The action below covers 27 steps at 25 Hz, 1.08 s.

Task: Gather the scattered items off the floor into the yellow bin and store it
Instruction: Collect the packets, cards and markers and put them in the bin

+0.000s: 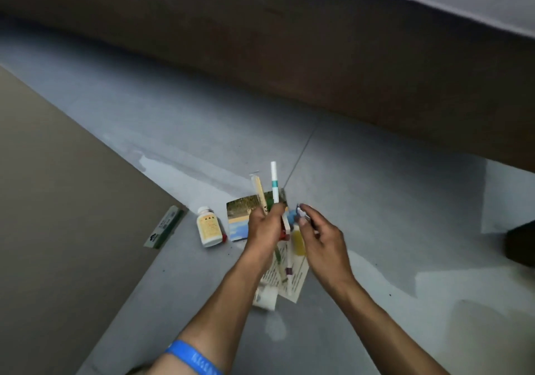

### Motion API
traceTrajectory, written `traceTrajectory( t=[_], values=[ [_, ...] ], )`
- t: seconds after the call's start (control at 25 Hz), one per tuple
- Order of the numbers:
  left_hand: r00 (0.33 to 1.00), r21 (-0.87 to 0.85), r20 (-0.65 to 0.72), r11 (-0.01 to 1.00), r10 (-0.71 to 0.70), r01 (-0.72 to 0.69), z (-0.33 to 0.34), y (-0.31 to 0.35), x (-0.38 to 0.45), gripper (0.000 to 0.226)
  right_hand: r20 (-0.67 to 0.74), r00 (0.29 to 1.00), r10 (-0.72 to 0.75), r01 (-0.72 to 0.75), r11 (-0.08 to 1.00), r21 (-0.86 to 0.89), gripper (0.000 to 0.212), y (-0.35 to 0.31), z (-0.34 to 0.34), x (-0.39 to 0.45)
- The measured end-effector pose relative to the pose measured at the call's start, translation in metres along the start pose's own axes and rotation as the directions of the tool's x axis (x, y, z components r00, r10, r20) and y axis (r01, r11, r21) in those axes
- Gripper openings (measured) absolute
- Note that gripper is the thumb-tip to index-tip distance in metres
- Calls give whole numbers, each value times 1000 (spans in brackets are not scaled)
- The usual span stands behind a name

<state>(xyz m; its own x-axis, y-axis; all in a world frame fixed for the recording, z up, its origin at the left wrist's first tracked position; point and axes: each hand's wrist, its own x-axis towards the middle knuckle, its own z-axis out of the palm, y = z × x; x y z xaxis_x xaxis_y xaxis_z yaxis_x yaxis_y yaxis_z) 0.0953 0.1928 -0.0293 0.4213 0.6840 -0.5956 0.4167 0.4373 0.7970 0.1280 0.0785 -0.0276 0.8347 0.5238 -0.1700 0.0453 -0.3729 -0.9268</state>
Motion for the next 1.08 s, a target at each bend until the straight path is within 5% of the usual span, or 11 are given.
traceTrajectory(
  t=[0.16, 0.28, 0.36, 0.44, 0.56, 0.72, 0.8, 0.96, 1.08],
  values=[
    [963, -192, 217, 960, -163, 205, 4, 7, -10, 24, 124, 969, -213, 243, 907, -344, 42, -8, 6, -6],
    [970, -124, 192, 977, -147, 172, -1, -1, -12, 26, 319, 945, -66, 81, 996, -34, 46, -3, 7, -14],
    [965, -129, 198, 971, -171, 199, -6, -5, -11, 21, 225, 974, 14, -37, 995, 97, 52, 8, 8, -9],
    [959, -147, 182, 958, -218, 246, -15, -6, -8, 15, 116, 993, 10, 9, 987, -160, 56, 22, 3, 7],
    [934, -181, 175, 922, -312, 342, -34, -5, -1, 13, 348, 937, -32, 271, 697, -664, 66, 43, -3, 40],
    [895, -259, 232, 863, -381, 434, -56, -8, 5, 17, 402, 913, -70, 393, 414, -821, 45, 58, 0, 59],
    [888, -301, 242, 840, -390, 451, -60, -11, 9, 16, 289, 955, -66, 284, 484, -828, 38, 59, 0, 56],
    [891, -334, 275, 833, -362, 441, -52, -13, 18, 12, -22, 999, -37, 21, 866, -500, 15, 55, 4, 25],
    [895, -304, 289, 854, -340, 422, -45, -13, 20, 18, 65, 995, 81, -28, 813, -581, 21, 51, 19, 0]
  ],
)
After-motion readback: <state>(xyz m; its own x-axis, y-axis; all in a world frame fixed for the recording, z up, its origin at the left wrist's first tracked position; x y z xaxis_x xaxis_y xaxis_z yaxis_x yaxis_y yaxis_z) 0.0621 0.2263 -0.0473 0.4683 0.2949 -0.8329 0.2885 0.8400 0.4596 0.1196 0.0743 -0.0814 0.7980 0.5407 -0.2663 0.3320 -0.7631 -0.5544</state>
